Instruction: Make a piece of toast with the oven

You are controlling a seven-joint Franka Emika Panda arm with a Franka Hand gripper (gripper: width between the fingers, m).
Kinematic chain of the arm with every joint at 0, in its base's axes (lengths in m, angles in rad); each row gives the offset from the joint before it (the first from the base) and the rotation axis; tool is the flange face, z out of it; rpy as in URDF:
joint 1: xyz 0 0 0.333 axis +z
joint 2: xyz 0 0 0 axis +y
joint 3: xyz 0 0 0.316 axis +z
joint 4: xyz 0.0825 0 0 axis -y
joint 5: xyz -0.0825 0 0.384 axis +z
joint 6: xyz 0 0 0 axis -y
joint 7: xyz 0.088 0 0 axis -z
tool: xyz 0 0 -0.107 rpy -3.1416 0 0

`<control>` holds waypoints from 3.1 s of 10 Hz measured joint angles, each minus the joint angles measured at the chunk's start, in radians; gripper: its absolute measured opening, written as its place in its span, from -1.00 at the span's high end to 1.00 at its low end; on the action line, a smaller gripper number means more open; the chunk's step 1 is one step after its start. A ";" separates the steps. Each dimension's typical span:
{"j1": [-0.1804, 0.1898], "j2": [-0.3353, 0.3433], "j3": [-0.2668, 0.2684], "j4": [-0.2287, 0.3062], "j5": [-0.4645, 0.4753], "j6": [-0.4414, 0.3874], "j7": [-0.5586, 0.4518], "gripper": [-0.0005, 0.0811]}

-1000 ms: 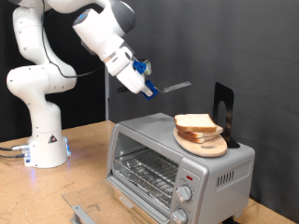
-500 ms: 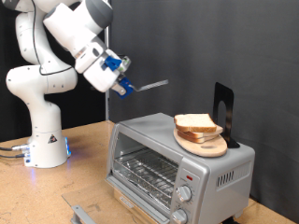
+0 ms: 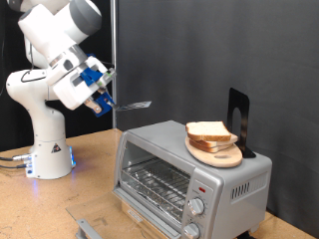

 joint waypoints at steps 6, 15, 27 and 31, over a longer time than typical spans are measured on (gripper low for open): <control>-0.013 0.041 0.031 0.012 -0.067 0.000 0.074 0.18; 0.003 0.293 0.173 0.167 -0.143 0.117 0.212 0.18; 0.042 0.343 0.265 0.176 -0.087 0.213 0.221 0.18; 0.056 0.349 0.276 0.179 -0.056 0.218 0.211 0.18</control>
